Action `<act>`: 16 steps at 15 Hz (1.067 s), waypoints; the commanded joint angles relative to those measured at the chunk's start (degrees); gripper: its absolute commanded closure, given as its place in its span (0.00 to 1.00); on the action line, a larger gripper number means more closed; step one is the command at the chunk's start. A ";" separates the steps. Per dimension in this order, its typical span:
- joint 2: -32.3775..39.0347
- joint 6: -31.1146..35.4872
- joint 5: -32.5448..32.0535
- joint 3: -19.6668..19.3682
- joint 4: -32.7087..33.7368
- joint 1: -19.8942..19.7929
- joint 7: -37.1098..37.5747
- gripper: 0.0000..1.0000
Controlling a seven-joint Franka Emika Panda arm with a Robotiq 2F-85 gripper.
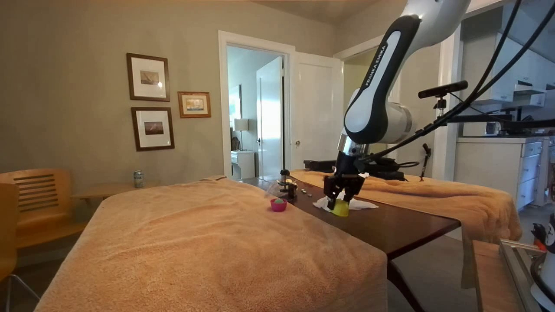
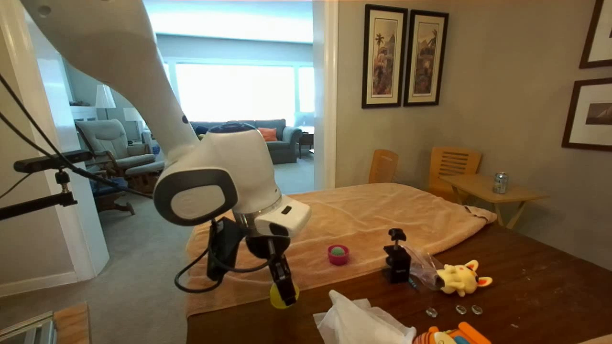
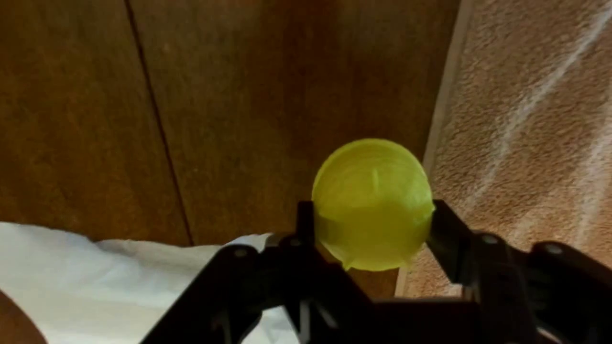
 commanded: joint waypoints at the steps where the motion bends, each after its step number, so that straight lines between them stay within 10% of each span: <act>1: 0.84 -5.07 7.85 4.71 2.99 -2.77 -3.72 0.65; 16: 3.58 -11.27 4.70 -0.15 5.19 -3.11 -0.96 0.65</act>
